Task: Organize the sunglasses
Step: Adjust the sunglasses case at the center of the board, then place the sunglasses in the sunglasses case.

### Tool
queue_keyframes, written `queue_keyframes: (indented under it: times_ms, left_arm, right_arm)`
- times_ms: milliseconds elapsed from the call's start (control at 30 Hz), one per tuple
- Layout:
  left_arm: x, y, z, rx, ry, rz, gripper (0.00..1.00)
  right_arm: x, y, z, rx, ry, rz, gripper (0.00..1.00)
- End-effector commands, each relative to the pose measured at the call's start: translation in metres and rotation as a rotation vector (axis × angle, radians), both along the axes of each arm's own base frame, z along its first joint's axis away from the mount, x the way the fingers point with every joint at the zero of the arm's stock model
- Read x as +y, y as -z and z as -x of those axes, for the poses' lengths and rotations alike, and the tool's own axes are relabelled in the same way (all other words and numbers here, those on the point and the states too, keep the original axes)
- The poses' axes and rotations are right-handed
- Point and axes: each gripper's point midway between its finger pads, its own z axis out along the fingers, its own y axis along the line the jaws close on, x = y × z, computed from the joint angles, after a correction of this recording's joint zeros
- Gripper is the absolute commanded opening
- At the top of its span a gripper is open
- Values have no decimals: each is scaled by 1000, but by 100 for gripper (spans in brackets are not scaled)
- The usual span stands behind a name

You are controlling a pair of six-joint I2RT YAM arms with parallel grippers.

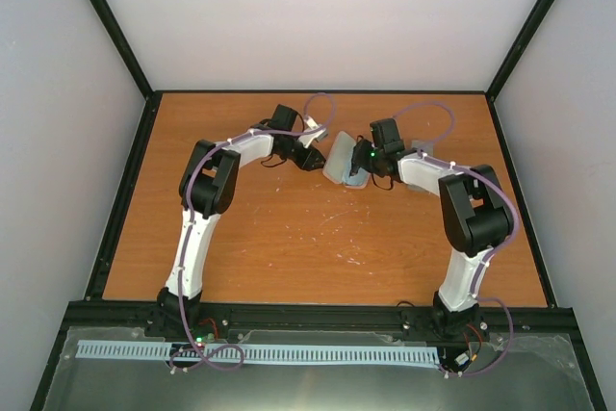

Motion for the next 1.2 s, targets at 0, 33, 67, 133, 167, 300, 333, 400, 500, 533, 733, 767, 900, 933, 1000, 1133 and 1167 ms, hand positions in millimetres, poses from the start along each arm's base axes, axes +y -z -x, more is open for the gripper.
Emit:
queue_keyframes:
  times_ms: [0, 33, 67, 133, 167, 300, 333, 400, 500, 533, 733, 767, 900, 933, 1000, 1133, 1167]
  left_arm:
    - [-5, -27, 2, -33, 7, 31, 34]
    - [-5, -27, 2, -35, 9, 32, 34]
    - [-5, -27, 3, -34, 8, 31, 34]
    - [-5, -28, 3, -36, 9, 31, 34]
    - [-4, -28, 3, -38, 9, 30, 34]
    - [-4, -28, 5, -40, 9, 31, 34]
    - [-3, -27, 5, -39, 8, 30, 34]
    - [-3, -27, 5, -39, 9, 28, 34]
    - [-3, -27, 5, -41, 7, 27, 34]
    - [-3, -26, 5, -40, 7, 28, 34]
    - [-3, -26, 6, -42, 7, 25, 34]
    - [-3, -26, 6, -43, 8, 23, 34]
    - [-2, -25, 6, -46, 8, 16, 34]
    - [-1, -25, 6, -48, 7, 15, 34]
    - [-1, -25, 7, -48, 7, 13, 34]
    - [-2, -25, 7, -55, 10, 10, 34]
    - [-2, -25, 7, -55, 11, 9, 34]
  right_arm:
    - [7, 14, -4, 4, -38, -20, 3]
    - [6, 19, -1, 23, -39, -14, 3]
    - [5, 24, 1, 43, -39, -6, 3]
    - [2, 32, 5, 76, -38, 13, 3]
    - [1, 33, 6, 86, -37, 22, 3]
    - [-6, 34, 9, 101, -18, 53, 3]
    - [-8, 34, 10, 102, -13, 62, 3]
    - [-10, 30, 10, 97, -9, 73, 3]
    - [-14, 24, 11, 80, 0, 86, 3]
    - [-15, 21, 11, 73, 3, 90, 3]
    - [-18, 32, 18, 99, 5, 96, 3]
    - [-18, 36, 20, 106, 4, 95, 3]
    - [-17, 48, 25, 145, -8, 103, 4]
    - [-18, 51, 26, 155, -10, 108, 5]
    - [-19, 55, 29, 173, -13, 121, 7]
    - [-25, 59, 34, 196, -15, 151, 8]
    - [-26, 59, 35, 199, -16, 158, 7]
